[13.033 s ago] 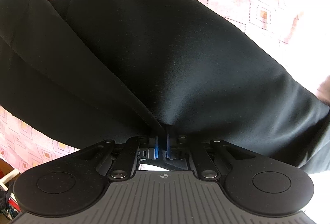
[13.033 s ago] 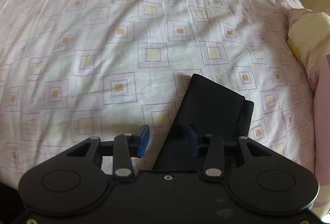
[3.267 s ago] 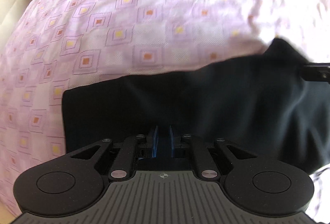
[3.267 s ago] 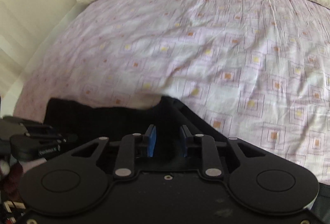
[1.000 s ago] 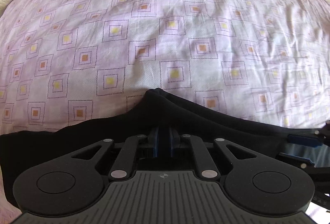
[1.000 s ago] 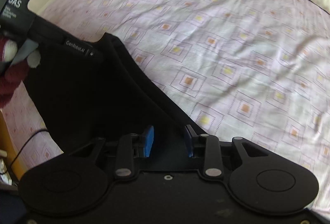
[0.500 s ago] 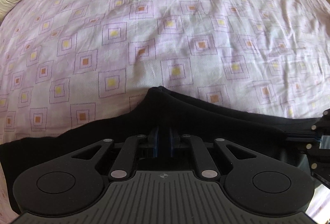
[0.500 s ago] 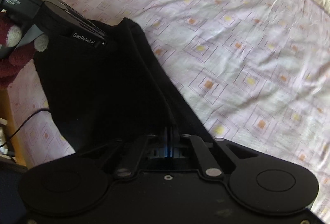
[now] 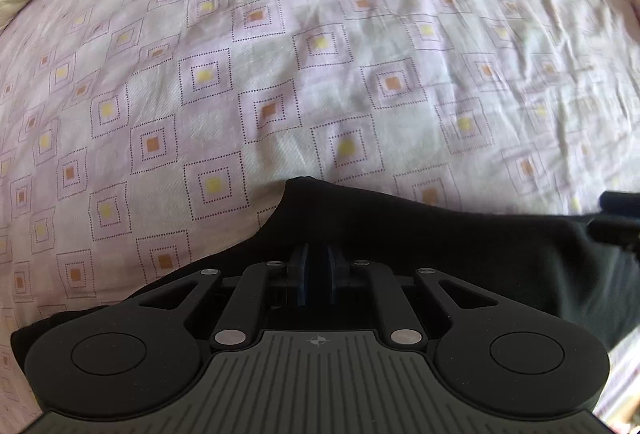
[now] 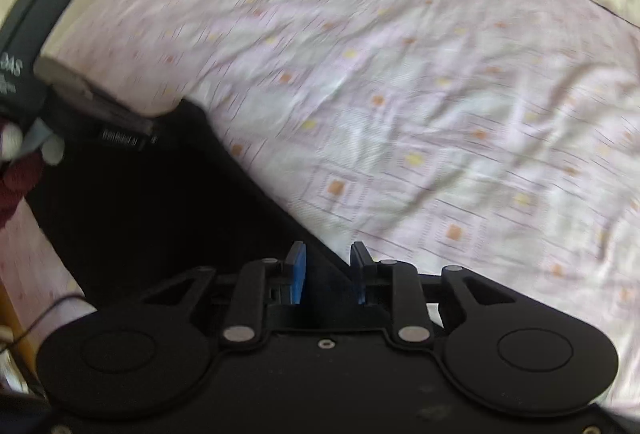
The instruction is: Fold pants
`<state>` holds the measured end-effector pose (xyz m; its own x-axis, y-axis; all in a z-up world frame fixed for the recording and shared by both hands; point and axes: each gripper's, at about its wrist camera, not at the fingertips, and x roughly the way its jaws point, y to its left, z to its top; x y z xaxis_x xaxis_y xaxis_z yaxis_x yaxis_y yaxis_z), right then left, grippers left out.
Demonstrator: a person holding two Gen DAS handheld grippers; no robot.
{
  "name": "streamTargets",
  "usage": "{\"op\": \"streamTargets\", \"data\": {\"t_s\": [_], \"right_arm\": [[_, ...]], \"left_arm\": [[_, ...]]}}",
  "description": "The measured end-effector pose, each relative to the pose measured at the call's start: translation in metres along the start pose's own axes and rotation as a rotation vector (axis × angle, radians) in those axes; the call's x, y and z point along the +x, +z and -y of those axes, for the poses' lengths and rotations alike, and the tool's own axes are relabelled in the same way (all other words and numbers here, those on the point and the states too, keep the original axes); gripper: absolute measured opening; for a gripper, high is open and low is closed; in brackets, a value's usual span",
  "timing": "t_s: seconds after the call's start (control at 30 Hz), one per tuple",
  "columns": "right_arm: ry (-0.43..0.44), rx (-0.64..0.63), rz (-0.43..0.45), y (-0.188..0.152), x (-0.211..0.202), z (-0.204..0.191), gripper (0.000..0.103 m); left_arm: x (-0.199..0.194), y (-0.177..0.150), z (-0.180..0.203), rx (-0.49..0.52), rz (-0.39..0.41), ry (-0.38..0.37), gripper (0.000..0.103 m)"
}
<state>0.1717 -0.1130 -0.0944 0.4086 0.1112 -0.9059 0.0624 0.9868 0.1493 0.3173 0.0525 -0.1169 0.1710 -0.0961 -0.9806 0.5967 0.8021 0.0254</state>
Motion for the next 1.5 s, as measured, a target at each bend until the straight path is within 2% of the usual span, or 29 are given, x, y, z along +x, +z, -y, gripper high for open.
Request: {"op": "streamTargets", "data": {"t_s": [0.13,0.23,0.37,0.47,0.53,0.6,0.7,0.8,0.87,1.0,1.1,1.17,1.3,1.47,1.5], "right_arm": [[-0.069,0.192,0.017,-0.031,-0.026,0.029,0.027],[-0.15,0.318,0.011,-0.065,-0.041,0.05,0.028],[-0.237,0.479,0.002,-0.112,-0.057,0.079,0.028],[-0.29,0.546,0.01,-0.136,-0.07,0.096,0.028],[-0.315,0.57,0.015,-0.151,-0.081,0.11,0.027],[-0.345,0.574,0.022,-0.16,-0.089,0.123,0.028],[-0.375,0.566,0.027,-0.167,-0.1,0.146,0.028],[-0.389,0.496,0.025,-0.163,-0.105,0.168,0.029],[-0.361,0.411,0.018,-0.154,-0.102,0.176,0.03],[-0.237,0.137,0.0,-0.123,-0.079,0.165,0.032],[-0.148,-0.093,-0.03,-0.107,-0.059,0.146,0.032],[-0.084,-0.193,-0.056,-0.102,-0.046,0.14,0.032],[-0.036,-0.321,-0.098,-0.101,-0.028,0.137,0.032],[-0.008,-0.383,-0.104,-0.098,-0.028,0.137,0.033],[-0.001,-0.392,-0.11,-0.097,-0.027,0.138,0.034]], "left_arm": [[-0.022,-0.016,0.006,0.005,0.02,-0.012,0.011],[-0.034,-0.034,0.022,0.007,0.026,-0.067,0.011],[-0.04,-0.056,0.063,0.063,0.023,-0.157,0.011],[-0.033,-0.069,0.098,0.127,0.0,-0.204,0.011],[-0.023,-0.076,0.117,0.166,-0.014,-0.193,0.011],[-0.012,-0.078,0.124,0.174,-0.038,-0.152,0.011],[-0.006,-0.075,0.127,0.094,-0.045,-0.126,0.011],[-0.003,-0.072,0.121,0.0,-0.068,-0.129,0.011],[-0.002,-0.071,0.116,-0.047,-0.079,-0.13,0.011],[0.001,-0.068,0.12,-0.089,-0.103,-0.087,0.011],[0.003,-0.065,0.128,-0.083,-0.111,-0.032,0.011],[0.003,-0.067,0.135,-0.071,-0.102,0.001,0.011],[0.002,-0.075,0.141,-0.058,-0.06,0.044,0.011],[0.002,-0.078,0.142,-0.084,-0.051,0.065,0.01],[0.004,-0.077,0.155,-0.084,-0.055,0.071,0.01]]}}
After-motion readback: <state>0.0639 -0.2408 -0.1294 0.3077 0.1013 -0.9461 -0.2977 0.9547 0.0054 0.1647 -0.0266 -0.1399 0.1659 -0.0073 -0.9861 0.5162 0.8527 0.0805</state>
